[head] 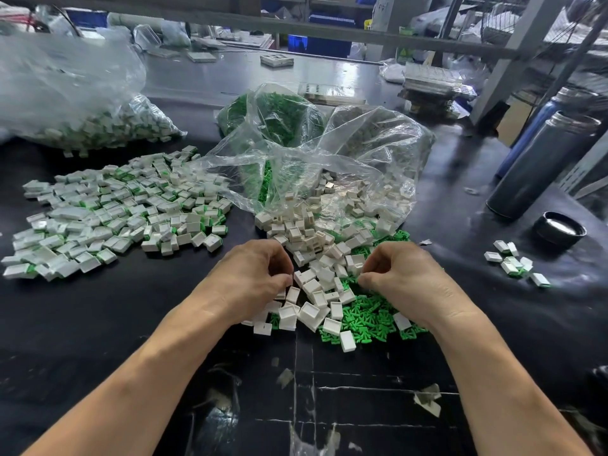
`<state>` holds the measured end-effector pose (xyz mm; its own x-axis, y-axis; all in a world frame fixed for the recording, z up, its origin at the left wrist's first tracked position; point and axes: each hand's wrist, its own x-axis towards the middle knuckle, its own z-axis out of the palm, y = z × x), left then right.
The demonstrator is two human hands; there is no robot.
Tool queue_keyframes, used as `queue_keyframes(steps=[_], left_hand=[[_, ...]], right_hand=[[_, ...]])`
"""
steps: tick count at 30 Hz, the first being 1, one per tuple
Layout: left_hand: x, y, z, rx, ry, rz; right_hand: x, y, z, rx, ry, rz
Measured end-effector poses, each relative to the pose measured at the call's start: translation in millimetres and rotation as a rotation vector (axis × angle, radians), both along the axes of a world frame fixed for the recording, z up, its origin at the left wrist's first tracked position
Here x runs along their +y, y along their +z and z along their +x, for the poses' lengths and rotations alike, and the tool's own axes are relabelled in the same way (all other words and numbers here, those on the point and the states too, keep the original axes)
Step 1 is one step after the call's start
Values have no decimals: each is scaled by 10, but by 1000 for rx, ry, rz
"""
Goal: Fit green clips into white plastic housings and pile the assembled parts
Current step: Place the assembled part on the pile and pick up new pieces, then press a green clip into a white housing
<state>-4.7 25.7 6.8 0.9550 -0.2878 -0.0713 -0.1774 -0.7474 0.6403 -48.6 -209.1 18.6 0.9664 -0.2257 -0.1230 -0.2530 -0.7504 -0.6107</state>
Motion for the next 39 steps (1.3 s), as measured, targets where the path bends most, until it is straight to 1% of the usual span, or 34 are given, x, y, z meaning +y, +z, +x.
queue_keyframes(steps=[3,5,8,10,12,19,23,28,39], left_hand=[[25,7,21,-40,56,-131],[20,19,28,-40,78,-309],[-15,44,3,-9,45,-553],[-38,51,-11,33,12,-655],[-50,46,-14,53,-3,-712],[-64,50,-20,29,-41,-765],[-106,78,-73,-10,-101,-717],[-143,82,-121,-43,-129,-691],[-157,69,-105,-39,-113,-757]], right_hand=[[14,28,2,-149,-51,124],[42,31,3,-253,-81,217],[127,22,-7,-363,-59,386],[186,20,-17,-419,-29,478],[239,22,-24,-458,11,558],[393,-8,-33,-506,87,768],[414,-13,-38,-549,114,739],[451,-51,-30,-534,113,707],[427,-72,-31,-474,121,696]])
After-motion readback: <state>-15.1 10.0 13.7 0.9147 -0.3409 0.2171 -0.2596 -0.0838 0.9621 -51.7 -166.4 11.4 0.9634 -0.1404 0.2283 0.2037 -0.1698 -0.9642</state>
